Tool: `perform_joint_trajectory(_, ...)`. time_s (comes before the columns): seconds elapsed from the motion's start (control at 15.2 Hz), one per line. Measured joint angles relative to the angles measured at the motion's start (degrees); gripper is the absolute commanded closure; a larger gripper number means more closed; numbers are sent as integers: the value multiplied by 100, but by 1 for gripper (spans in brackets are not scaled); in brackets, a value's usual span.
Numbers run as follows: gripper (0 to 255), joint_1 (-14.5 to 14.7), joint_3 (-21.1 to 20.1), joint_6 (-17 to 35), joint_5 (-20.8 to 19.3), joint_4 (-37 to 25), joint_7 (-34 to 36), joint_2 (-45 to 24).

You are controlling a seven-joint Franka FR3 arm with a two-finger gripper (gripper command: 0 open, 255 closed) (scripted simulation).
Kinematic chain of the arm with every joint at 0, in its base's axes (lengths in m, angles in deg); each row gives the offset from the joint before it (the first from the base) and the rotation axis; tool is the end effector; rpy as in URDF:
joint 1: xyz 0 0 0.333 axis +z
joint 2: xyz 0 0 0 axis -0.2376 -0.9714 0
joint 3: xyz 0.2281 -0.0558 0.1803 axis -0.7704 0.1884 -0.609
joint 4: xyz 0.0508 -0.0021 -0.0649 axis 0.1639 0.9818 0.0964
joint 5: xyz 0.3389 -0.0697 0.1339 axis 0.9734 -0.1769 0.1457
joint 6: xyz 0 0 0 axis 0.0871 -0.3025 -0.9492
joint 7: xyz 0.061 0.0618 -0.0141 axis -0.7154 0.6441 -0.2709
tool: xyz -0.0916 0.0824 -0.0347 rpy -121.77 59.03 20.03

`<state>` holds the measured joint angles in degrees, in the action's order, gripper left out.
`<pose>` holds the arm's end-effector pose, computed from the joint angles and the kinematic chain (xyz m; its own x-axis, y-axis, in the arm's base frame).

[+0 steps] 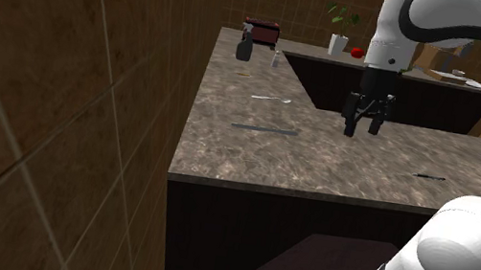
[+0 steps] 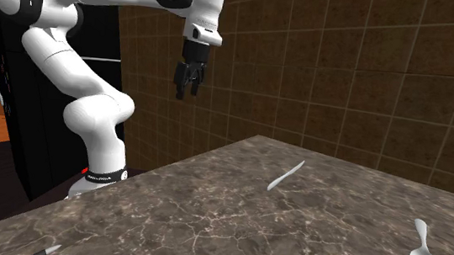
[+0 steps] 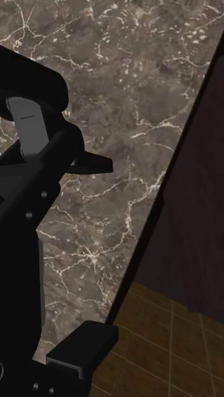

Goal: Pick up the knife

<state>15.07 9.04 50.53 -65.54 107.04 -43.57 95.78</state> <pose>0.2853 0.0003 0.5262 0.9673 -0.1629 -0.1945 -0.1728 -0.9843 -0.0353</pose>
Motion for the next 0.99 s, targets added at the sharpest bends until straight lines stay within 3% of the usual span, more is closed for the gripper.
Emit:
perform_joint_trajectory(0.2, 0, 52, 103, 157, -129, -39, -301, -195)
perform_joint_trajectory(0.66, 0, 335, 606, 1162, -707, -257, -1974, -1324)
perform_joint_trajectory(0.99, 0, 527, 893, 1805, -939, -776, -3175, -2352)
